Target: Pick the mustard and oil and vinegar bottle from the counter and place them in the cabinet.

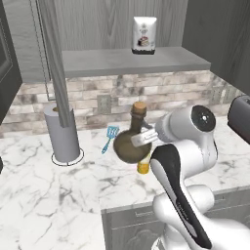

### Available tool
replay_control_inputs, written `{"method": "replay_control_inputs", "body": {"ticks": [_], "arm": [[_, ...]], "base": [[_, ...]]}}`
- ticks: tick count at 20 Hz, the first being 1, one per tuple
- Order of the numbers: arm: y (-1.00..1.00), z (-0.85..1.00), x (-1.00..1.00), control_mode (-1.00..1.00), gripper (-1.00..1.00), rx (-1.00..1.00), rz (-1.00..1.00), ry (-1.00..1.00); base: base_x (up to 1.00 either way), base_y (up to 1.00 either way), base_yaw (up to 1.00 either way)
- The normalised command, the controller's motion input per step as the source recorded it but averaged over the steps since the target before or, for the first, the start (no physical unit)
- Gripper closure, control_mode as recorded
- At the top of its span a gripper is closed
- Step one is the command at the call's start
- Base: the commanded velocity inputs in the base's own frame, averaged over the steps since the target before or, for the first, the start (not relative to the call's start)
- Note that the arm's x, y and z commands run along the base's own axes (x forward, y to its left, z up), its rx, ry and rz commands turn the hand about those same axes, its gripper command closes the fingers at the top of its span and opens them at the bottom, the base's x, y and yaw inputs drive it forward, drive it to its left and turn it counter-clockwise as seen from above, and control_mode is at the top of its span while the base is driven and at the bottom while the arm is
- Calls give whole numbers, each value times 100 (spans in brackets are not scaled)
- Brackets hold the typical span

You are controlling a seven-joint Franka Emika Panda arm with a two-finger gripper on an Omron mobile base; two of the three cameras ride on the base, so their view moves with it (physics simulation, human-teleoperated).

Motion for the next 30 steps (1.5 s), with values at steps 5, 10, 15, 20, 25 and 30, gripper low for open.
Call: {"method": "replay_control_inputs", "body": {"ticks": [5,10,15,20,25,30], "arm": [[-6,49,-8,-100,100,19,-17,0],[-2,44,-27,-100,100,13,-13,0],[0,49,-44,-100,100,4,-6,-7],[-4,64,-43,-100,100,0,0,-14],[-18,65,-27,-100,100,0,0,-14],[-22,63,-6,-100,100,0,0,-11]], "base": [[0,0,0],[0,0,0],[0,0,0],[0,0,0],[0,0,0],[0,0,0]]}}
